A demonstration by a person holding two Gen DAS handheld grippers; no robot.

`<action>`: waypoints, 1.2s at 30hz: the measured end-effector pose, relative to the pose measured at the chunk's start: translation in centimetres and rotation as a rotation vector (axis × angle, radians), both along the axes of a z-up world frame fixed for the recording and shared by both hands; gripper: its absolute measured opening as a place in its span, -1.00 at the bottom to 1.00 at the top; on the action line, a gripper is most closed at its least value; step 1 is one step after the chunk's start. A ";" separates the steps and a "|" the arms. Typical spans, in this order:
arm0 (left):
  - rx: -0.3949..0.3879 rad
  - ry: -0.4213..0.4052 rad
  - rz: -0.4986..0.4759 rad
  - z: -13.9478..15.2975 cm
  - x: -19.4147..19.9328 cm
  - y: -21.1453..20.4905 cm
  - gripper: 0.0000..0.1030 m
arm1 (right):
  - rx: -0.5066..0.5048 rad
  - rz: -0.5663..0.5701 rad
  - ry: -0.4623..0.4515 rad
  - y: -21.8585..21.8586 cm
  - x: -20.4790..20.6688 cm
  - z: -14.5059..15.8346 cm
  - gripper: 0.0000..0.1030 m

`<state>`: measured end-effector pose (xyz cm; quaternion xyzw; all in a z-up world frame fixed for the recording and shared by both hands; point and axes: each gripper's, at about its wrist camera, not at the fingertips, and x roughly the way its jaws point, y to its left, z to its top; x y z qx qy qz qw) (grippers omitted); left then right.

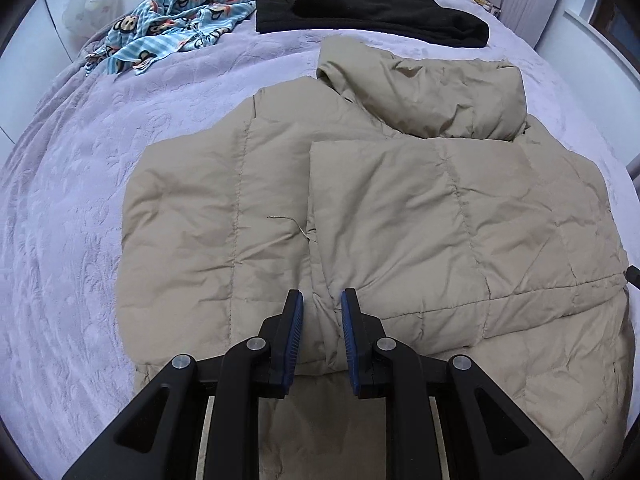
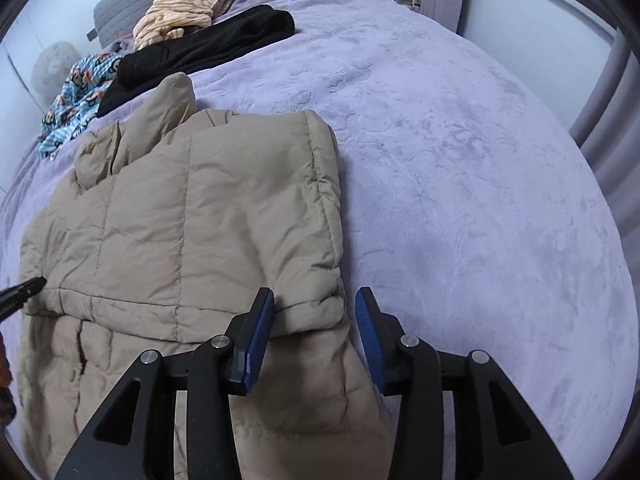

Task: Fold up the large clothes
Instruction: 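Open both tools and lift them away from the folded jacket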

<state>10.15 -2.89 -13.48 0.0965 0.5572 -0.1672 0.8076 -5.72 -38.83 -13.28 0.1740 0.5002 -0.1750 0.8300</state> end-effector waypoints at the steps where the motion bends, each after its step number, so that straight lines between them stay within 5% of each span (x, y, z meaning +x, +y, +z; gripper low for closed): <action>1: 0.003 0.002 0.001 0.2 -0.1 0.0 -0.58 | 0.034 -0.012 -0.007 -0.1 -0.3 0.3 -0.06; 26: 0.008 0.093 0.019 4.9 -8.0 0.4 -0.58 | 0.313 0.020 0.035 4.8 -4.8 3.3 0.29; 27: 0.008 0.103 0.015 4.9 -8.5 0.3 -0.40 | 0.318 0.022 0.037 4.9 -5.0 3.6 0.31; 28: 0.013 0.110 0.015 5.0 -9.0 0.3 0.41 | 0.323 0.023 0.041 5.0 -5.3 3.8 0.31; 29: 0.015 0.103 0.024 5.4 -9.6 0.4 0.82 | 0.328 0.025 0.043 5.0 -5.4 4.0 0.31; 30: 0.008 0.073 0.034 5.9 -10.3 0.5 1.00 | 0.333 0.028 0.045 5.0 -5.6 4.2 0.31; 36: 0.050 0.070 0.030 7.4 -12.5 0.2 1.00 | 0.355 0.047 0.059 5.5 -7.0 5.1 0.34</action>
